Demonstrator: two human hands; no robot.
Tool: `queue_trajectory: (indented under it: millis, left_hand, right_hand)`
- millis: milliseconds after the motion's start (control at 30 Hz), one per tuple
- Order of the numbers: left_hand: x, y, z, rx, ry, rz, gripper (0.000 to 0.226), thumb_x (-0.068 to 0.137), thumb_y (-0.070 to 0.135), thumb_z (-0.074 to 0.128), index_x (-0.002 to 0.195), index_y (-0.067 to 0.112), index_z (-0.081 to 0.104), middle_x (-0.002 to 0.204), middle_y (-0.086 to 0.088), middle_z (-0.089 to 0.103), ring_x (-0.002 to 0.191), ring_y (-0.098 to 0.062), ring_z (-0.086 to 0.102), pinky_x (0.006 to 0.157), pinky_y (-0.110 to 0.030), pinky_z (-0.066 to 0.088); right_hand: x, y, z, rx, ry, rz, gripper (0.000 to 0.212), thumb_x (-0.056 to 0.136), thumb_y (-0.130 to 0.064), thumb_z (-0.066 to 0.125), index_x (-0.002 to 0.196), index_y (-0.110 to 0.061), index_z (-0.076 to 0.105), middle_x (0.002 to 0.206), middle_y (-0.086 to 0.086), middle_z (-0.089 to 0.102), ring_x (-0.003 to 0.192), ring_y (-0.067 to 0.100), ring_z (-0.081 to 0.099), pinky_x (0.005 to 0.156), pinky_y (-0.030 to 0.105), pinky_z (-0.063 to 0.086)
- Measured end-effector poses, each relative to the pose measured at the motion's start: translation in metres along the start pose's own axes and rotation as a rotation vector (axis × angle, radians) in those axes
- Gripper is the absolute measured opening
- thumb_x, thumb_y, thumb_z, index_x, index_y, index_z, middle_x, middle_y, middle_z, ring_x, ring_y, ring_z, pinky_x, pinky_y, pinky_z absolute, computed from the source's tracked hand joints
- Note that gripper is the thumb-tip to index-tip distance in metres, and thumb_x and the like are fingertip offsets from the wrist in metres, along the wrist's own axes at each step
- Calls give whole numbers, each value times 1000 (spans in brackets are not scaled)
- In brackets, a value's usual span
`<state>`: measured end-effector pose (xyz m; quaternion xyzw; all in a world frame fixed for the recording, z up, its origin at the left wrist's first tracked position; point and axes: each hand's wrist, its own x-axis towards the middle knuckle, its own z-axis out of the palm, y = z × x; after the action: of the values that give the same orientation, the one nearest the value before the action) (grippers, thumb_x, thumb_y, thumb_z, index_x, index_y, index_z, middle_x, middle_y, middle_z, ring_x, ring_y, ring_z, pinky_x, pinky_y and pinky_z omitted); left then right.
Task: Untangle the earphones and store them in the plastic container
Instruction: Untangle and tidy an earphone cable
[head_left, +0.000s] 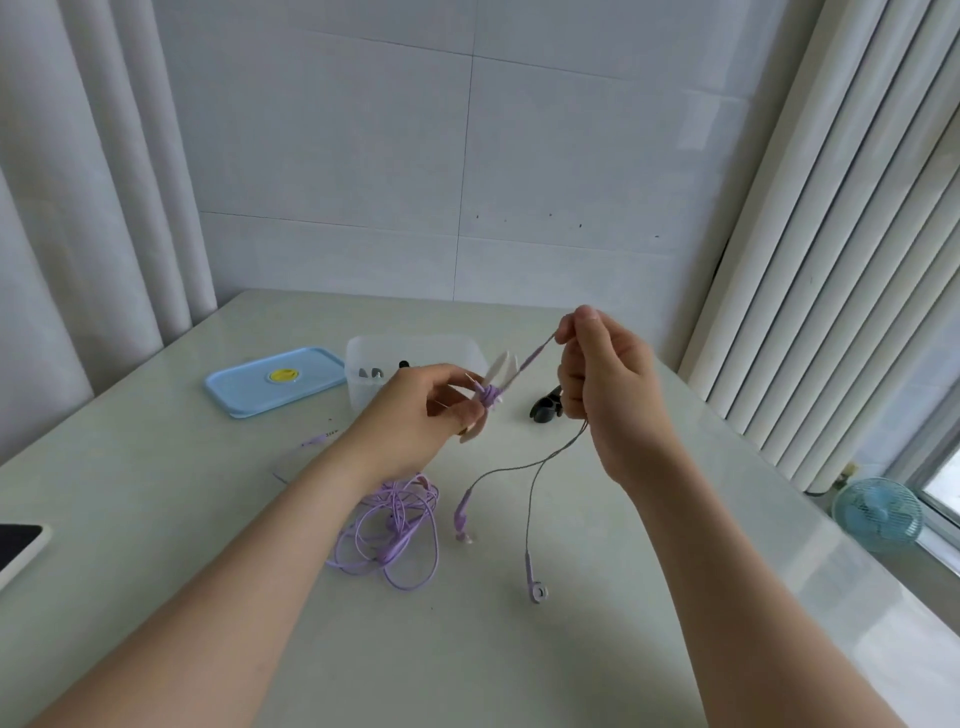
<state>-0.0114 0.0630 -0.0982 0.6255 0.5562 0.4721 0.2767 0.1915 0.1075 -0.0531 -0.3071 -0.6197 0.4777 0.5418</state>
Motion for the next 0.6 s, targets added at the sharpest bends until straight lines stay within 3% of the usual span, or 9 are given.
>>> queue_trajectory:
  millis: [100,267,400,600]
  left_hand:
    - [-4,7,5,-17,-166,6,18,101,11,68,117,19,73,92,-5,79,81,-11,67,71,-22,52]
    - [-6,12,6,-106,-261,14,20,99,6,70,119,8,73,94,-11,80,85,-15,72,79,-29,58]
    - [-8,15,3,-188,-341,4,23,96,6,74,120,5,75,99,-16,80,88,-19,74,81,-33,62]
    - [-10,22,5,-236,-285,37,23,95,3,74,117,6,76,97,-14,78,87,-18,74,80,-31,62]
  right_hand:
    - [4,8,-3,-62,45,-23,39,115,-35,39,88,-16,61,61,-6,33,54,15,24,49,29,22]
    - [10,20,-10,-121,75,39,41,115,-32,38,89,-14,64,79,3,60,51,12,35,48,25,31]
    - [10,20,-8,-105,41,73,42,115,-31,37,86,-13,61,79,3,65,47,11,34,46,23,32]
    - [13,24,-10,-166,80,168,41,113,-29,42,81,-13,63,71,0,62,45,12,36,45,24,31]
